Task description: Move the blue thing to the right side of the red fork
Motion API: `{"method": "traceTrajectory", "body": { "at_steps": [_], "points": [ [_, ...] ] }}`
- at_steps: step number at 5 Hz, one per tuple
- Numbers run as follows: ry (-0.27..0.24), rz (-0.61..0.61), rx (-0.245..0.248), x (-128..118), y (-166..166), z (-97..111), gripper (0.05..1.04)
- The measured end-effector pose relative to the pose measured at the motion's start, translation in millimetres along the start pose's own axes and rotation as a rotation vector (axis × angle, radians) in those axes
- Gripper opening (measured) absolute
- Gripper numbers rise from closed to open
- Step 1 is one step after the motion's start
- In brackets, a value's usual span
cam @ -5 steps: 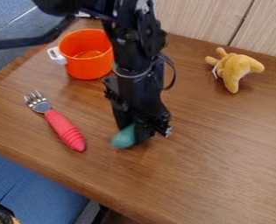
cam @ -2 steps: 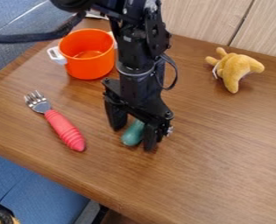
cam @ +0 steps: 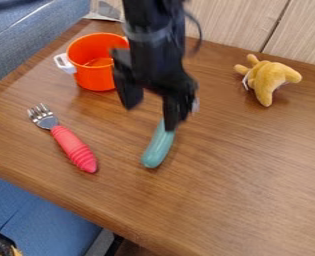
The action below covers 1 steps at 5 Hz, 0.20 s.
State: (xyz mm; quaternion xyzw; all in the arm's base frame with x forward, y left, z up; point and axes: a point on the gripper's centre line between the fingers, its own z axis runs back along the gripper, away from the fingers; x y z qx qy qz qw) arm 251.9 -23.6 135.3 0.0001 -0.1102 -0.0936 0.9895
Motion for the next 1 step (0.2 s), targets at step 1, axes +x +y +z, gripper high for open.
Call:
{"method": "traceTrajectory", "body": {
  "at_steps": [1],
  "points": [
    [-0.053, 0.049, -0.031, 7.0, 8.7, 19.5, 1.001]
  ]
}}
